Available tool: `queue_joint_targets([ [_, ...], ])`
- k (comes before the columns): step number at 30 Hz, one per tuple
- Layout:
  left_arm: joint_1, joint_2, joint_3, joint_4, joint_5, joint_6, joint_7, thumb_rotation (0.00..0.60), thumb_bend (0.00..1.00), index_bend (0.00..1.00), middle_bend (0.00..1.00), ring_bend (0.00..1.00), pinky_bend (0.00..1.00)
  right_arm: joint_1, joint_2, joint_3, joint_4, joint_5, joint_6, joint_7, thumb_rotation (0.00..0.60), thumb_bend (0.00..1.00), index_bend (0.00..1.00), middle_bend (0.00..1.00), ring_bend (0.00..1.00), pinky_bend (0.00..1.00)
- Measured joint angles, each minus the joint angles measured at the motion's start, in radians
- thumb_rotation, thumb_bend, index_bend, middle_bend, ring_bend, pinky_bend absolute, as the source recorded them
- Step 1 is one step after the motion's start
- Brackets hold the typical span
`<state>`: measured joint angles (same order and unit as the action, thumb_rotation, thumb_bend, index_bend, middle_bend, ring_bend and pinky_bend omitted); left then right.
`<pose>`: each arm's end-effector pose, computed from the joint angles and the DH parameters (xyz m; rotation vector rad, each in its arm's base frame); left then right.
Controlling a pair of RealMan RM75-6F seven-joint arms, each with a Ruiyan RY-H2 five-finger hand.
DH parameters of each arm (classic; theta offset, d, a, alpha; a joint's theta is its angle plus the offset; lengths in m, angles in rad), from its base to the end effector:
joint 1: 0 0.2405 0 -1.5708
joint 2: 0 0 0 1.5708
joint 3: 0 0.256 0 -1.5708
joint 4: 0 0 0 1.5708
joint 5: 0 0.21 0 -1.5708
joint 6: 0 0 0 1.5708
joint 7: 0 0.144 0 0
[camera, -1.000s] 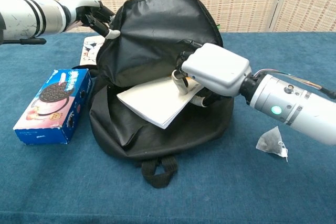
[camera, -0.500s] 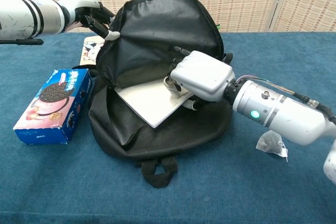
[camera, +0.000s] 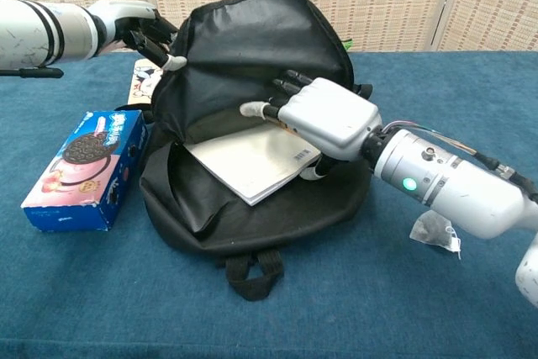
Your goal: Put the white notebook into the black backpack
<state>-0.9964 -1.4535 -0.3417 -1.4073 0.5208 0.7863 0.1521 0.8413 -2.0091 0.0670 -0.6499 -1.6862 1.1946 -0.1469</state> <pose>-0.1065 0.4333 0.0291 -1.4915 -1.4673 -1.0416 -0.1218 -0.3526 -0.0998 2.0483 -0.1809 1.0823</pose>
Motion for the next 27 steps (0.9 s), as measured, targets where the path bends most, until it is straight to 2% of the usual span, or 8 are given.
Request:
queue_joint_targets([
  [4, 0.003, 0.001, 0.011, -0.010, 0.012, 0.007, 0.007, 0.600, 0.47, 0.73, 0.35, 0.29, 0.12, -0.015, 0.056, 0.000, -0.112, 0.005, 0.014, -0.042, 0.600, 0.00, 0.00, 0.11, 0.00, 0.00],
  [10, 0.013, 0.005, 0.039, -0.036, 0.049, 0.026, 0.028, 0.600, 0.47, 0.72, 0.35, 0.29, 0.12, -0.047, 0.184, 0.000, -0.359, 0.023, 0.021, -0.111, 0.600, 0.00, 0.00, 0.11, 0.00, 0.00],
  [16, 0.025, 0.009, 0.076, -0.070, 0.091, 0.042, 0.055, 0.600, 0.47, 0.71, 0.35, 0.29, 0.12, -0.089, 0.362, 0.004, -0.651, 0.066, 0.013, -0.172, 0.600, 0.00, 0.00, 0.13, 0.00, 0.00],
  [20, 0.038, 0.012, 0.095, -0.095, 0.129, 0.059, 0.065, 0.600, 0.47, 0.71, 0.35, 0.29, 0.12, -0.132, 0.504, 0.007, -0.820, 0.097, 0.020, -0.203, 0.600, 0.00, 0.04, 0.15, 0.00, 0.00],
  [25, 0.056, 0.025, 0.124, -0.138, 0.171, 0.063, 0.075, 0.600, 0.47, 0.68, 0.35, 0.28, 0.12, -0.194, 0.628, 0.009, -0.933, 0.130, 0.054, -0.205, 0.600, 0.00, 0.08, 0.16, 0.00, 0.00],
  [27, 0.060, 0.035, 0.134, -0.159, 0.180, 0.053, 0.078, 0.600, 0.43, 0.65, 0.34, 0.26, 0.11, -0.218, 0.671, 0.011, -0.964, 0.142, 0.070, -0.202, 0.600, 0.00, 0.08, 0.17, 0.00, 0.00],
])
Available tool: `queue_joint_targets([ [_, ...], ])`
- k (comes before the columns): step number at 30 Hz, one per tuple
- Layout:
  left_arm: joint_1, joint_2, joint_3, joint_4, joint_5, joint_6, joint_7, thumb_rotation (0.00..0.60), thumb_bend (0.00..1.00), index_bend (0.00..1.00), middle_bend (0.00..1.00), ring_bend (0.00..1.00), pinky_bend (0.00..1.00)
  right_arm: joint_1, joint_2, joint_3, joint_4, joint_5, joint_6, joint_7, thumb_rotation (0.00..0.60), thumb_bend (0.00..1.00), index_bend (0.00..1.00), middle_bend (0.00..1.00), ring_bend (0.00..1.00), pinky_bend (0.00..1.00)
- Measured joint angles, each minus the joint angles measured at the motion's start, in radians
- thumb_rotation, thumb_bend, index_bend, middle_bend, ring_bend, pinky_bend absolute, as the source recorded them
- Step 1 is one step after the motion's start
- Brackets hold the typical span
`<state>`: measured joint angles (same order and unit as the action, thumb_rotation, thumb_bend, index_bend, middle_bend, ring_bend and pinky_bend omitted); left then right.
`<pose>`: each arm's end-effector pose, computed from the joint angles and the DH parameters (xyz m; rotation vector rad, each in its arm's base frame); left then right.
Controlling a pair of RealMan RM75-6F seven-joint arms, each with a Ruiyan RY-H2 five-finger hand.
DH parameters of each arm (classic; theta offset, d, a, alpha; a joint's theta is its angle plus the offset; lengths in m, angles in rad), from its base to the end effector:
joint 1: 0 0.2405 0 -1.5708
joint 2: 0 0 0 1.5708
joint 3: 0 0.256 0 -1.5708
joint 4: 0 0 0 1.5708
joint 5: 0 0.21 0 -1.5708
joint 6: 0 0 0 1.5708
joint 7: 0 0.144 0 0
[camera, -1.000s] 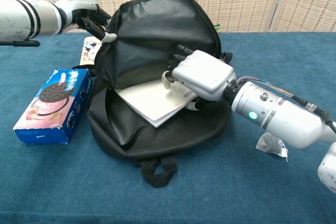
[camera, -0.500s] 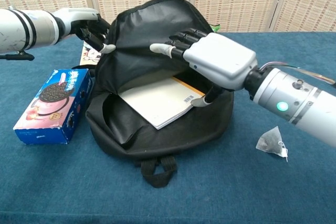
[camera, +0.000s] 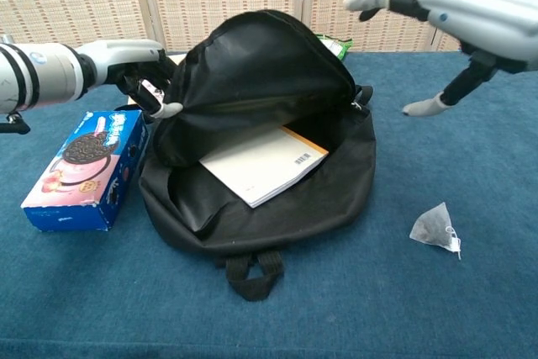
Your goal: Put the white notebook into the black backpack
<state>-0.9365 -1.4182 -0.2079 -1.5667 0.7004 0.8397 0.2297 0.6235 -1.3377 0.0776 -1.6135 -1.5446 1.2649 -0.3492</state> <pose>-0.1191 0.3824 0.0104 -1.7477 -1.3096 -0.9170 -0.1505 -0.3010 0.0626 1.8861 -0.4524 1.1071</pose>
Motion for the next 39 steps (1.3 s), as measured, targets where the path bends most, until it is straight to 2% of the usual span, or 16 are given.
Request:
queue_joint_targets([
  [4, 0.003, 0.028, 0.021, -0.051, 0.023, -0.027, 0.008, 0.600, 0.31, 0.54, 0.31, 0.24, 0.09, -0.040, 0.075, 0.003, -0.042, 0.019, 0.029, 0.007, 0.600, 0.00, 0.09, 0.17, 0.00, 0.00],
  [6, 0.005, 0.050, 0.031, -0.084, 0.036, -0.042, 0.011, 0.600, 0.26, 0.42, 0.29, 0.23, 0.09, -0.062, 0.111, 0.005, -0.059, 0.029, 0.043, 0.014, 0.600, 0.00, 0.09, 0.17, 0.00, 0.00],
  [9, 0.014, 0.080, 0.037, -0.127, 0.067, -0.047, 0.002, 0.600, 0.24, 0.30, 0.26, 0.21, 0.09, -0.088, 0.155, 0.007, -0.078, 0.046, 0.055, 0.025, 0.600, 0.00, 0.09, 0.18, 0.00, 0.00],
  [11, 0.023, 0.097, 0.037, -0.148, 0.090, -0.043, -0.010, 0.600, 0.23, 0.26, 0.24, 0.20, 0.09, -0.105, 0.183, 0.007, -0.089, 0.060, 0.057, 0.034, 0.600, 0.00, 0.10, 0.18, 0.00, 0.00],
  [18, 0.092, 0.153, 0.023, -0.197, 0.187, 0.049, -0.082, 0.600, 0.23, 0.26, 0.24, 0.21, 0.09, -0.144, 0.231, 0.005, -0.094, 0.106, 0.042, 0.078, 0.600, 0.03, 0.15, 0.22, 0.03, 0.00],
  [23, 0.157, 0.186, 0.025, -0.194, 0.244, 0.134, -0.116, 0.600, 0.23, 0.28, 0.24, 0.21, 0.09, -0.169, 0.247, -0.004, -0.067, 0.131, 0.016, 0.141, 0.600, 0.11, 0.23, 0.28, 0.11, 0.09],
  [28, 0.233, 0.192, 0.042, -0.124, 0.291, 0.251, -0.128, 0.600, 0.23, 0.30, 0.24, 0.21, 0.09, -0.199, 0.252, -0.016, -0.022, 0.141, 0.008, 0.200, 0.600, 0.16, 0.31, 0.33, 0.16, 0.12],
  [34, 0.346, 0.190, 0.073, -0.013, 0.376, 0.397, -0.146, 0.600, 0.23, 0.30, 0.24, 0.20, 0.09, -0.230, 0.258, -0.033, 0.016, 0.140, -0.005, 0.273, 0.600, 0.16, 0.35, 0.33, 0.16, 0.12],
  [39, 0.429, 0.211, 0.097, 0.006, 0.415, 0.483, -0.140, 0.600, 0.23, 0.30, 0.24, 0.20, 0.09, -0.250, 0.272, -0.052, 0.044, 0.122, -0.021, 0.343, 0.600, 0.16, 0.35, 0.33, 0.16, 0.12],
])
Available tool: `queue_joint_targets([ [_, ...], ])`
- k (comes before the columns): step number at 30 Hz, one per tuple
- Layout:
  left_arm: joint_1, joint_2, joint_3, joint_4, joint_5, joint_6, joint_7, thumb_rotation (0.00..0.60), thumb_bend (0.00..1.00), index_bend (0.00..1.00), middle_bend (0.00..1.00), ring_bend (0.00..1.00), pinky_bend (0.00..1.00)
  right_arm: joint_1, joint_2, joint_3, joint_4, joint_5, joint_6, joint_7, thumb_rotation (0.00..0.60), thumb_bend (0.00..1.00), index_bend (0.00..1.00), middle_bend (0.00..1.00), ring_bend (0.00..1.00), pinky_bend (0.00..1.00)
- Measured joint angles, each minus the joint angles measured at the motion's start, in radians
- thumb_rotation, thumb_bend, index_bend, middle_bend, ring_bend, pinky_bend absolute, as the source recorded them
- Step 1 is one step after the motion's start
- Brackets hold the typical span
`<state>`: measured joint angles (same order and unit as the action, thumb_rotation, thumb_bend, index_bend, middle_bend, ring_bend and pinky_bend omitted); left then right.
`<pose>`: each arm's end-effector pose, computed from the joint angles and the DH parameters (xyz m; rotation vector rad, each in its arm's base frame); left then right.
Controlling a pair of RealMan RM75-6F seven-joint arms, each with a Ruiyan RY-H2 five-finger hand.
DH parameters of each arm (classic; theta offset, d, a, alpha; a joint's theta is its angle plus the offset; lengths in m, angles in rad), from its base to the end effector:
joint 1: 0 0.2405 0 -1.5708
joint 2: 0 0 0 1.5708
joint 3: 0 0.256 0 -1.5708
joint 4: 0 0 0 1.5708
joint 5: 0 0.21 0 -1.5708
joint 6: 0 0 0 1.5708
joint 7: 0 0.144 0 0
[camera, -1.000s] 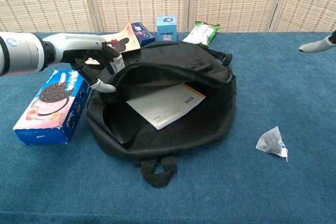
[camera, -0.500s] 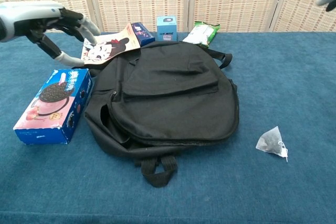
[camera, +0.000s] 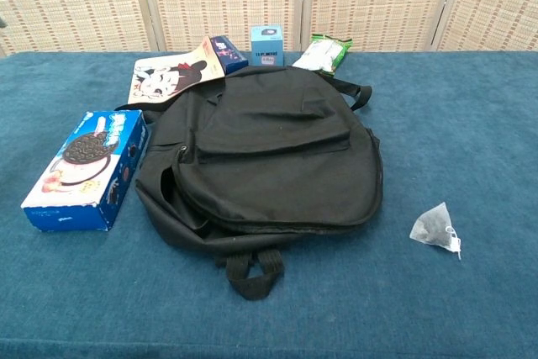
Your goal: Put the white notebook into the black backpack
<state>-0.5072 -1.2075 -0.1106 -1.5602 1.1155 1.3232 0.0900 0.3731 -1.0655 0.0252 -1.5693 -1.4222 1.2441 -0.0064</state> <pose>-0.2590 0.3174 0.1399 -1.3700 -0.8935 -0.9634 -0.2878 -0.2644 0.1533 1.6330 -0.8496 0.8275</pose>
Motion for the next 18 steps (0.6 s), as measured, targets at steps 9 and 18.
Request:
queue_joint_targets([
  [9, 0.138, 0.069, 0.072, -0.076, 0.087, 0.103, 0.024, 0.600, 0.23, 0.30, 0.24, 0.19, 0.09, -0.056, 0.021, -0.010, 0.004, -0.011, 0.036, 0.032, 0.600, 0.16, 0.35, 0.33, 0.16, 0.12],
  [18, 0.249, 0.103, 0.109, -0.156, 0.133, 0.191, 0.054, 0.600, 0.23, 0.30, 0.23, 0.19, 0.08, -0.137, 0.019, -0.003, -0.007, -0.020, 0.164, -0.021, 0.600, 0.16, 0.35, 0.33, 0.16, 0.12],
])
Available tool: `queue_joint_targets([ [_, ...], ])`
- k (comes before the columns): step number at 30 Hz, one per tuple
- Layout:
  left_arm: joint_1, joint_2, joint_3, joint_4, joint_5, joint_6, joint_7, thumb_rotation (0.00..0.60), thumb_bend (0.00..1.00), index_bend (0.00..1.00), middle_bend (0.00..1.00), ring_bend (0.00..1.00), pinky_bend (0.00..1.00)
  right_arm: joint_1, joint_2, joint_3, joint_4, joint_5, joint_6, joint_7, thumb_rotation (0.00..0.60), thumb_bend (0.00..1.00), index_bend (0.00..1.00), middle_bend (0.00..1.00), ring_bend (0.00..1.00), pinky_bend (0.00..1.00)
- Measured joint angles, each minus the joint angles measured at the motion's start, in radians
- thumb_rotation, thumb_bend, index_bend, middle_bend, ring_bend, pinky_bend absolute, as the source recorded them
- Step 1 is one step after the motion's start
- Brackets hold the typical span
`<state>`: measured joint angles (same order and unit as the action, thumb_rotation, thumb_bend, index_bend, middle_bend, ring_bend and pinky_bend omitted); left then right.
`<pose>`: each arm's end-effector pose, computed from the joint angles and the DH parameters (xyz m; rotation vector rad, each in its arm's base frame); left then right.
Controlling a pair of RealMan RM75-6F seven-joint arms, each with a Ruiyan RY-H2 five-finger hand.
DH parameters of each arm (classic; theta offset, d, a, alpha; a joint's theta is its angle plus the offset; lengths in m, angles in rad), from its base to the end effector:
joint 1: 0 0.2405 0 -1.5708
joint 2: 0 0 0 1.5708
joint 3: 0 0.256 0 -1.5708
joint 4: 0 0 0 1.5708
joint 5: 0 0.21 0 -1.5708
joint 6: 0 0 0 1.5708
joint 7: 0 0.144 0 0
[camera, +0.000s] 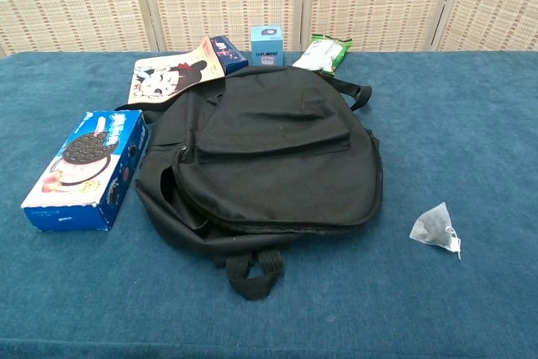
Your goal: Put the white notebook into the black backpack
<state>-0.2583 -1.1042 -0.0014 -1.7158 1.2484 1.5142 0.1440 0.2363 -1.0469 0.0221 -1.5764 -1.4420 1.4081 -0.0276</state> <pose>-0.2945 0.2192 0.1633 -1.3127 -0.8860 -0.8377 -0.3076 -0.2243 0.1777 1.4981 -0.7952 0.8266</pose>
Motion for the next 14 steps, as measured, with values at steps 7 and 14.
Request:
queue_joint_targets([
  [7, 0.064, -0.005, 0.004, -0.035, 0.049, 0.082, 0.053, 0.600, 0.23, 0.30, 0.23, 0.19, 0.08, -0.061, 0.008, 0.002, -0.023, -0.009, 0.071, -0.019, 0.600, 0.16, 0.35, 0.33, 0.16, 0.12],
  [14, 0.106, 0.003, -0.001, -0.075, 0.066, 0.109, 0.091, 0.600, 0.23, 0.30, 0.23, 0.19, 0.08, -0.101, 0.013, 0.001, -0.035, -0.018, 0.102, -0.026, 0.600, 0.16, 0.35, 0.33, 0.16, 0.12],
])
